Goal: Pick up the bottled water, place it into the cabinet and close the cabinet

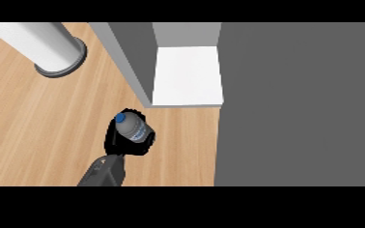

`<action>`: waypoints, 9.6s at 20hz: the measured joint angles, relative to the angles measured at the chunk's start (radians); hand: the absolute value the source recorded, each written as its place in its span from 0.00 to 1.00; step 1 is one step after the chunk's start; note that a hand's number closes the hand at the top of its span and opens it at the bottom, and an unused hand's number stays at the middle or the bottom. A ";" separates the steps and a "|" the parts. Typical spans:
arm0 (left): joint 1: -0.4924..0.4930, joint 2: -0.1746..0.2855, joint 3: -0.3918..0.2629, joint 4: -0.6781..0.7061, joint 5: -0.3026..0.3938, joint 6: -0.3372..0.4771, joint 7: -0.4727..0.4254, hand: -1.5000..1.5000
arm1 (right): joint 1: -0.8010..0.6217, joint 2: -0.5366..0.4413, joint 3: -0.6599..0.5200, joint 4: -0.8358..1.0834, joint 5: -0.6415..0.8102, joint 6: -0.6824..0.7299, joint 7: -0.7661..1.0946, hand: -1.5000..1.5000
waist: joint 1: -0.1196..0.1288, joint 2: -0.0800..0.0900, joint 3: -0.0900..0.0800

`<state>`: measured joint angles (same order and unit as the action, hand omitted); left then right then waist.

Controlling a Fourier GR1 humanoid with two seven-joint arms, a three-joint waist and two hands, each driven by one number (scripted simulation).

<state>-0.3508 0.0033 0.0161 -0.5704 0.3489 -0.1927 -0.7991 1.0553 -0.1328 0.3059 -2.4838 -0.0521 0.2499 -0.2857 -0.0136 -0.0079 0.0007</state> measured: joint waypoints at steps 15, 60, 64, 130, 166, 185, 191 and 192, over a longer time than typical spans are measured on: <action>-0.160 -0.003 -0.378 -0.365 0.158 0.516 0.285 1.00 | -0.036 -0.006 -0.055 0.010 -0.009 0.005 0.000 0.00 | -0.008 0.005 0.000; -0.824 0.049 -0.306 0.486 0.154 0.877 0.254 0.00 | -0.110 -0.006 -0.155 0.044 -0.083 0.116 -0.013 0.00 | -0.097 0.047 -0.003; -0.842 0.044 -0.296 0.470 0.156 0.807 0.232 0.00 | -0.118 -0.005 -0.161 0.048 -0.086 0.119 -0.011 0.00 | -0.089 0.046 -0.003; 0.420 0.420 -0.482 -1.179 0.380 0.383 0.288 0.00 | -0.067 -0.268 0.191 -0.016 0.065 0.297 0.003 1.00 | 0.027 -0.008 -0.006; 0.663 0.725 -0.206 -1.302 0.618 0.009 0.297 0.00 | -0.423 -0.309 0.330 -0.004 0.050 0.196 0.240 1.00 | 0.213 0.039 -0.021; 0.644 0.769 -0.171 -1.274 0.642 -0.044 0.320 0.00 | -0.667 -0.389 0.299 -0.001 0.031 0.291 0.315 1.00 | 0.253 0.039 -0.031; 0.643 0.776 -0.160 -1.267 0.651 -0.056 0.321 0.00 | -0.683 -0.380 0.299 0.003 0.025 0.297 0.329 1.00 | 0.256 0.046 -0.034; 0.642 0.777 -0.158 -1.267 0.653 -0.058 0.321 0.00 | -0.683 -0.378 0.299 0.004 0.024 0.297 0.330 1.00 | 0.257 0.049 -0.034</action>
<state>0.2908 0.7800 -0.1419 -1.8372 1.0014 -0.2503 -0.4777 0.3722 -0.5106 0.6051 -2.4800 -0.0284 0.5472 0.0445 0.2435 0.0409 -0.0333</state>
